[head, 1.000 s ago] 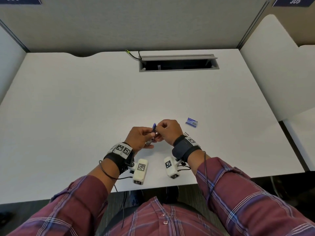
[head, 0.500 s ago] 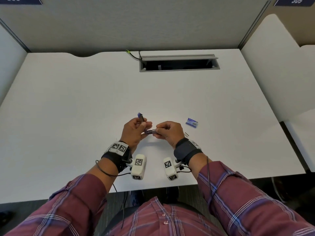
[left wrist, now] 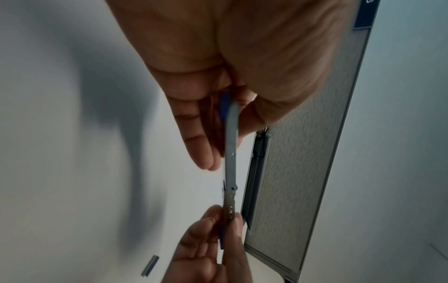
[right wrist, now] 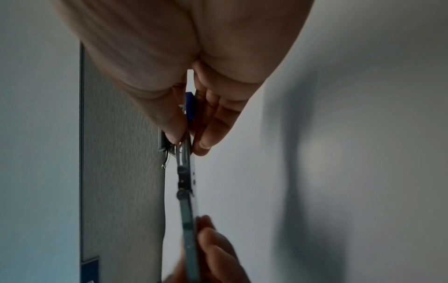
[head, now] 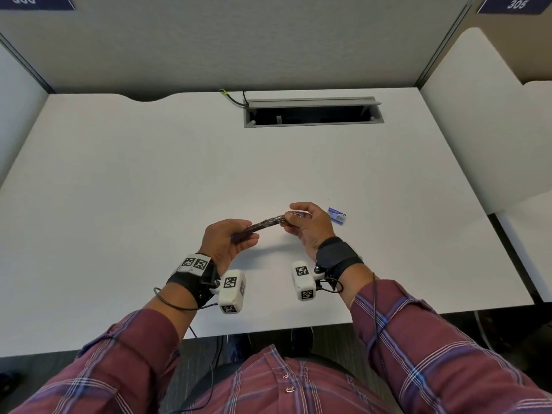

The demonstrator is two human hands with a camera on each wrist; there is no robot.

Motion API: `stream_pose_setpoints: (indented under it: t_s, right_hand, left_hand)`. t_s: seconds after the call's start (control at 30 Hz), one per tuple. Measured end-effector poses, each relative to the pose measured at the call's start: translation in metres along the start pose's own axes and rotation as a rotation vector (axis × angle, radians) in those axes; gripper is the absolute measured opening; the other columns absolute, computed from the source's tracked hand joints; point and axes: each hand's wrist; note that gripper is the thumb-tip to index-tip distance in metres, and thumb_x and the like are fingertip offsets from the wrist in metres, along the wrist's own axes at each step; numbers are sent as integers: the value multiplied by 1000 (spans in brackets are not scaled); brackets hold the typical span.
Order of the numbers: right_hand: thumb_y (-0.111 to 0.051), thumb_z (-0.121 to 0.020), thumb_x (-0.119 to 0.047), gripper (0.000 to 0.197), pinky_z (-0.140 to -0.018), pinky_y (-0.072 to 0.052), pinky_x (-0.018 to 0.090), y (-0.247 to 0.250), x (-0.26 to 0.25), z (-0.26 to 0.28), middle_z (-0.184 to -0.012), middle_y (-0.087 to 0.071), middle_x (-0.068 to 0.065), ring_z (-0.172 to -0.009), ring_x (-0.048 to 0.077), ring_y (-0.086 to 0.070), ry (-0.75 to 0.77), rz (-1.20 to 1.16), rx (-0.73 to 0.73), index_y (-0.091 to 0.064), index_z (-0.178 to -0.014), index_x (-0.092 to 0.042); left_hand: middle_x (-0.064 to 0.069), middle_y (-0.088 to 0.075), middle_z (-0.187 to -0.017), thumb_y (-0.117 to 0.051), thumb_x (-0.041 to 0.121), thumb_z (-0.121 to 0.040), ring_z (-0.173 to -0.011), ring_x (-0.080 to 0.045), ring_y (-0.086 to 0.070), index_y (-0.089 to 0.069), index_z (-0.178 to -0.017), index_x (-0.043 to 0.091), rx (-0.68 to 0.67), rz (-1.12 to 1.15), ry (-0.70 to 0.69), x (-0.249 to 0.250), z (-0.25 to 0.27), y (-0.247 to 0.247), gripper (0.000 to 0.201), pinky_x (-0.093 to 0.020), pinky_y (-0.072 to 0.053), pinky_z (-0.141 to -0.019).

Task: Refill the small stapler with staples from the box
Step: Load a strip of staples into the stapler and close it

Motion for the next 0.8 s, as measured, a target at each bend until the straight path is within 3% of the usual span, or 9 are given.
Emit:
stream_pose_setpoints:
  t_s: [0.13,0.3,0.4,0.47,0.57,0.67,0.8]
  right_hand:
    - [-63,-90,11,27,-68,-61,28,0,-6,-3,-99,-69,20,-80,25,-67,-3,-36,-21,-62,-115,0]
    - [-70,-88,5,38,-73,-60,34,-2,-11,-2,-108,-71,27,-86,28,-67,14,10,-50,-58,-123,-1]
    - [-70,-89,5,37,-73,-61,33,-5,-7,-4,-117,-69,32,-90,29,-68,24,94,-50,-60,-124,1]
    - [-70,-89,5,36,-76,-62,35,-7,-3,-5,-118,-69,30,-91,29,-69,25,144,-66,-62,-124,0]
    - [-68,-91,0,33,-68,-57,29,-11,-2,-4,-113,-75,20,-79,17,-72,41,301,-116,-64,-124,-4]
    - [-62,-95,4,32,-63,-55,15,-17,1,-2,-105,-72,17,-69,3,-73,77,413,-203,-61,-127,5]
    - [-60,-97,2,32,-74,-57,18,-19,7,-3,-105,-70,15,-85,19,-70,134,545,-199,-62,-129,3]
  left_hand:
    - [-30,-73,-100,-54,-16,-89,-78,-38,-77,-72,-112,-9,-155,-199,64,-2,1,3,30,-37,-66,-71]
    - [-28,-76,-104,-48,-12,-85,-91,-43,-77,-73,-116,-4,-313,-398,99,-3,4,0,41,-43,-55,-80]
    - [-29,-75,-102,-54,1,-97,-91,-47,-76,-67,-119,-5,-351,-408,127,-2,6,-7,27,-47,-59,-82]
    - [-28,-75,-99,-61,18,-101,-90,-49,-75,-66,-119,-6,-369,-403,155,-2,8,-13,30,-46,-61,-79]
    - [-25,-73,-93,-59,32,-103,-81,-44,-74,-67,-117,-2,-379,-387,194,-1,9,-23,38,-42,-61,-71]
    - [-21,-70,-83,-54,38,-105,-67,-37,-70,-67,-119,-3,-325,-333,211,-5,5,-27,45,-36,-57,-59]
    - [-18,-63,-74,-49,31,-107,-52,-27,-56,-68,-118,-7,-231,-325,165,-13,0,-27,44,-31,-43,-51]
Point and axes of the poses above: each hand's wrist, its own z-axis away from the middle knuckle, its own y-axis out of the back of the hand, x = y × z
